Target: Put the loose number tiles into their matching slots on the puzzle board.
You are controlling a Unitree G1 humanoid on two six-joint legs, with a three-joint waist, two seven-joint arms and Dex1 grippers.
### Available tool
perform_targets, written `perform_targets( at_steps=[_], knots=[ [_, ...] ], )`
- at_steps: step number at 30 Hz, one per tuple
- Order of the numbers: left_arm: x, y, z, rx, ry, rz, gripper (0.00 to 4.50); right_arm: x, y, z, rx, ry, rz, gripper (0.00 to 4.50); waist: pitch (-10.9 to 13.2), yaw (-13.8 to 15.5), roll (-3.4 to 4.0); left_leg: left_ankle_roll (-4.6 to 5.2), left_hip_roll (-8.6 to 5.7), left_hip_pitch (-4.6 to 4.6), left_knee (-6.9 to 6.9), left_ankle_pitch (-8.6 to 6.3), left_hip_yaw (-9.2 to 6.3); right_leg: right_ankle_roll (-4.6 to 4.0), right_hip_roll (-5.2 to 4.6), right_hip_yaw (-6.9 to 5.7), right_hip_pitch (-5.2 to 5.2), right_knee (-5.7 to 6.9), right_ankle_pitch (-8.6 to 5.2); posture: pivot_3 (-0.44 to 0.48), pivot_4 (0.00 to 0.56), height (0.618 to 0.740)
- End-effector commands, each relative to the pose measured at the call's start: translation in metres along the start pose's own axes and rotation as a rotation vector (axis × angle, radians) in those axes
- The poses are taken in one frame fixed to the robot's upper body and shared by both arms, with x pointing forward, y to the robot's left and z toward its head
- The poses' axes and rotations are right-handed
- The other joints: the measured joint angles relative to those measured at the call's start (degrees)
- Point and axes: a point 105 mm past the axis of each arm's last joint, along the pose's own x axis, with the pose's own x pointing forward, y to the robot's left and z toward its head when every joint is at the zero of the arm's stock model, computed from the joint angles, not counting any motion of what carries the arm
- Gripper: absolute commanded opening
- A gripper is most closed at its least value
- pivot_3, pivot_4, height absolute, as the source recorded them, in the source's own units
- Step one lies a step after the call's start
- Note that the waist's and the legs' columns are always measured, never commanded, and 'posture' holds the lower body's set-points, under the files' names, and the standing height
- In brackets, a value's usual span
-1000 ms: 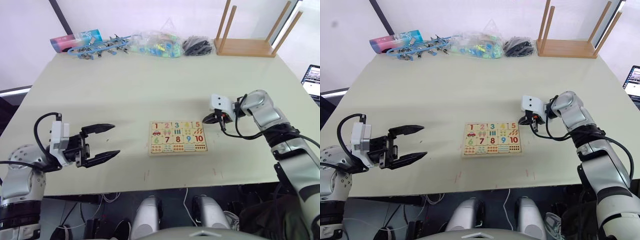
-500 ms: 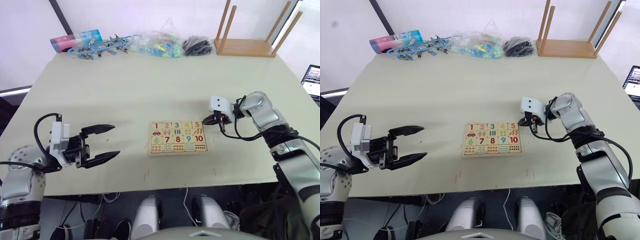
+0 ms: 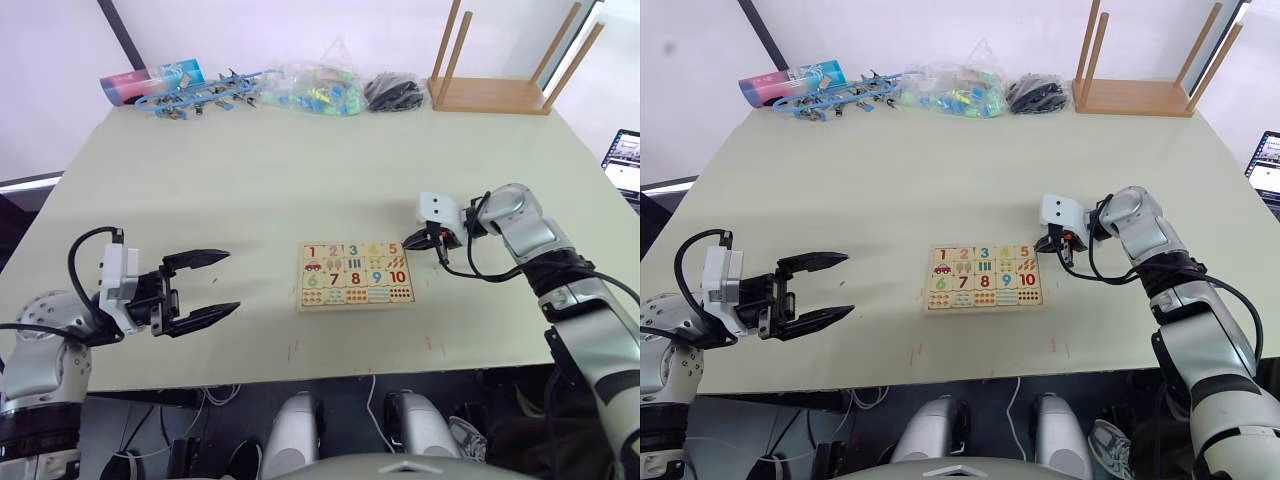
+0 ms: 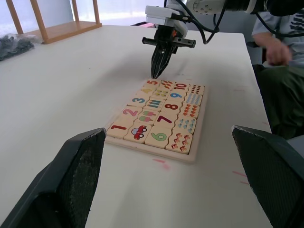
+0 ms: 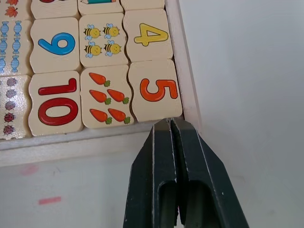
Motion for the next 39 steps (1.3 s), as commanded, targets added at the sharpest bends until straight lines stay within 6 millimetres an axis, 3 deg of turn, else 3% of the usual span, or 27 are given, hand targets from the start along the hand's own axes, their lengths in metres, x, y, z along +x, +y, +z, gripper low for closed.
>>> perform_targets(
  at_steps=[1, 11, 19, 22, 30, 39],
  knots=[
    [-0.003, 0.001, 0.007, 0.037, -0.012, 0.023, 4.50, -0.009, -0.004, 0.001, -0.014, -0.006, -0.026, 0.02, 0.00, 0.01, 0.01, 0.00, 0.00, 0.00, 0.00, 0.00, 0.00, 0.00, 0.00, 0.00, 0.00, 0.00, 0.00, 0.000, 0.150, 0.740],
    [-0.004, 0.008, 0.001, -0.026, -0.048, 0.210, 4.50, -0.042, -0.008, 0.007, 0.051, -0.179, -0.203, 0.02, 0.01, 0.09, 0.01, 0.00, 0.00, -0.01, -0.01, 0.00, 0.00, 0.00, -0.04, 0.01, 0.00, -0.01, 0.00, 0.000, 0.150, 0.740],
    [-0.017, 0.011, -0.011, -0.089, -0.024, 0.444, 4.50, -0.086, 0.003, 0.006, 0.151, -0.407, -0.437, 0.02, -0.01, 0.36, -0.02, 0.00, 0.06, 0.00, -0.02, 0.00, -0.06, 0.00, -0.09, 0.00, 0.04, -0.03, 0.00, 0.000, 0.150, 0.740],
    [-0.024, 0.011, -0.018, -0.127, 0.002, 0.546, 4.50, -0.099, 0.021, -0.010, 0.209, -0.453, -0.509, 0.87, -0.02, 0.57, -0.03, 0.00, 0.07, -0.01, -0.03, -0.01, -0.18, 0.01, -0.13, -0.05, 0.08, -0.06, -0.01, 0.000, 0.150, 0.740],
    [-0.036, -0.001, -0.032, -0.149, 0.058, 0.676, 4.50, -0.122, 0.061, -0.042, 0.350, -0.524, -0.663, 4.47, -0.03, 0.39, -0.05, 0.01, 0.07, 0.09, -0.02, -0.01, -0.25, 0.03, -0.13, 0.00, 0.11, -0.06, -0.01, 0.000, 0.150, 0.740],
    [-0.046, -0.009, -0.047, -0.163, 0.114, 0.775, 4.50, -0.131, 0.112, -0.080, 0.482, -0.510, -0.783, 4.47, -0.03, 0.60, -0.06, 0.00, 0.07, 0.10, -0.01, -0.03, -0.33, 0.05, -0.19, 0.05, 0.07, -0.07, -0.02, 0.000, 0.150, 0.740]
  ],
)
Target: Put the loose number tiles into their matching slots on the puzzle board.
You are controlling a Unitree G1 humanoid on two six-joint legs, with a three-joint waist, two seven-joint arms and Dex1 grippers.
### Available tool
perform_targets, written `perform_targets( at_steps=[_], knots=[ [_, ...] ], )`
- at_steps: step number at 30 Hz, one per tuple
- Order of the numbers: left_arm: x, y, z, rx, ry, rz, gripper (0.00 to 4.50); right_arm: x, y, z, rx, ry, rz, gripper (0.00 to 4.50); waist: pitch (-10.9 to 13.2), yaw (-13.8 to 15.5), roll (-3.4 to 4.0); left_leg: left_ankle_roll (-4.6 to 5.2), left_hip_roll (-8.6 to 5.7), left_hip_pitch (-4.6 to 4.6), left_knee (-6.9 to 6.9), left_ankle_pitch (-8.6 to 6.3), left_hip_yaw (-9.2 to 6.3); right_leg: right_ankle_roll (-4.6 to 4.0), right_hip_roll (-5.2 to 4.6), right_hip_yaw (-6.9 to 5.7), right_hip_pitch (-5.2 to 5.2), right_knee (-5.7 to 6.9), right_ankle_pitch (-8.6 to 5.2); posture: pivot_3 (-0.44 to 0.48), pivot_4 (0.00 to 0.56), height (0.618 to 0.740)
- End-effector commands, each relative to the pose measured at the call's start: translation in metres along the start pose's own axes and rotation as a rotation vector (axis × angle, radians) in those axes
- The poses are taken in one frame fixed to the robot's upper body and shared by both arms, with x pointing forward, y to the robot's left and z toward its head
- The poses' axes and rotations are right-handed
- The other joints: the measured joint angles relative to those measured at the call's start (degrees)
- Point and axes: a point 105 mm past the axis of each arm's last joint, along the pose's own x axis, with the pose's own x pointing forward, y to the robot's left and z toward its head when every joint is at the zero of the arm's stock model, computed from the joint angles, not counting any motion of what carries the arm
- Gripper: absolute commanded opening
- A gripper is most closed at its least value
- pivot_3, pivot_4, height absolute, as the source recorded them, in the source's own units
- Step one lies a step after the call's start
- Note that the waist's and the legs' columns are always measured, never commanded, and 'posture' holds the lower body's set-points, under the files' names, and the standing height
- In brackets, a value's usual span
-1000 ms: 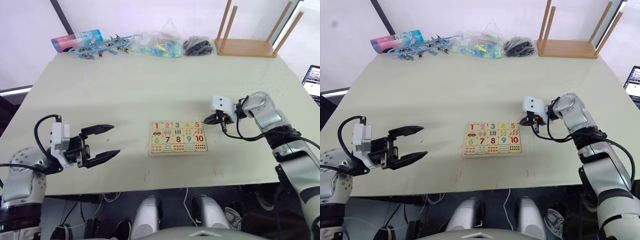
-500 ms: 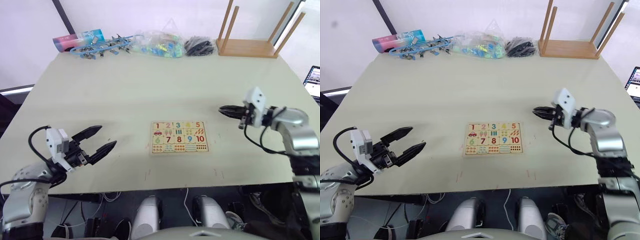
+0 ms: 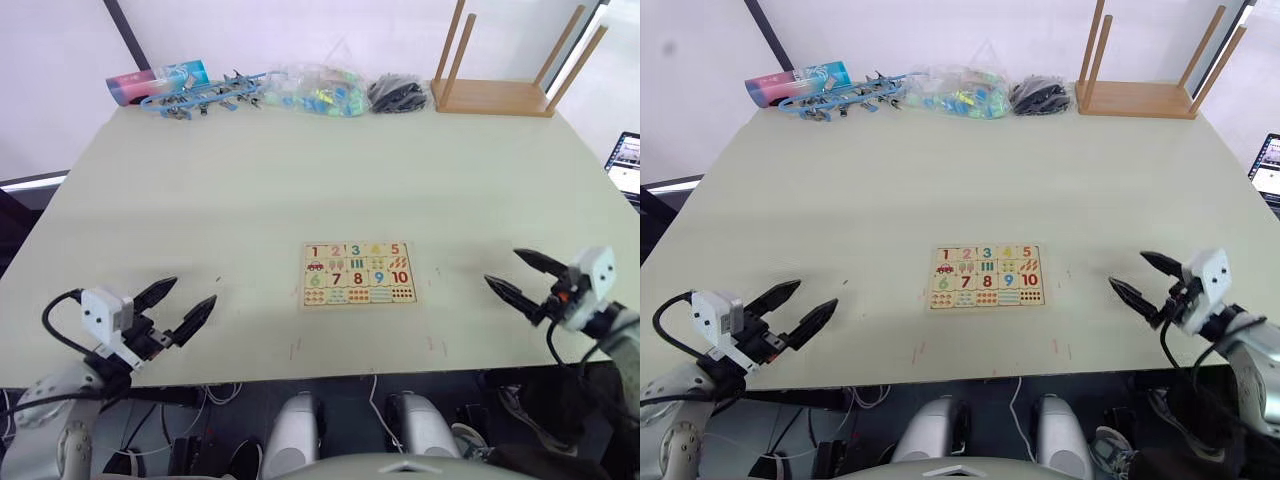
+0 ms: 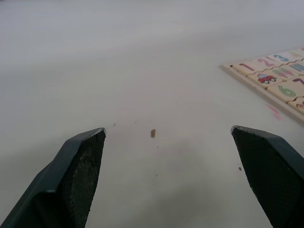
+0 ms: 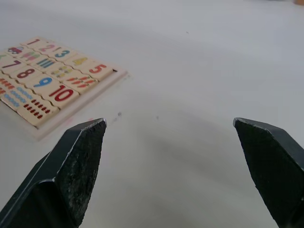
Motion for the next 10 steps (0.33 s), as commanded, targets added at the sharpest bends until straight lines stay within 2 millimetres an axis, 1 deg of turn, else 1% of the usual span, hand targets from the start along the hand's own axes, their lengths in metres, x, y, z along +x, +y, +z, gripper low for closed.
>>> perform_targets(
  at_steps=[1, 5, 10],
  knots=[
    [-0.004, 0.003, 0.008, 0.043, -0.016, 0.029, 4.50, -0.015, -0.001, 0.008, -0.038, -0.052, -0.050, 4.47, -0.02, 0.02, -0.02, 0.00, 0.00, 0.00, 0.00, 0.00, -0.02, 0.02, 0.00, -0.01, 0.00, 0.00, -0.01, 0.000, 0.150, 0.740],
    [-0.005, 0.003, 0.005, 0.049, -0.008, 0.025, 4.50, -0.022, -0.001, 0.000, -0.043, -0.037, -0.074, 4.47, -0.01, -0.11, 0.00, -0.22, 0.06, 0.03, 0.00, -0.13, -0.03, 0.18, 0.01, -0.02, -0.02, 0.01, -0.11, 0.000, 0.150, 0.740],
    [-0.006, 0.001, 0.002, 0.060, -0.009, 0.012, 4.50, -0.025, -0.003, -0.001, -0.045, -0.034, -0.096, 4.47, -0.01, -0.19, 0.00, -0.26, 0.06, 0.03, -0.01, -0.15, -0.03, 0.15, 0.00, -0.02, -0.05, 0.01, -0.09, 0.000, 0.150, 0.740]
  ],
)
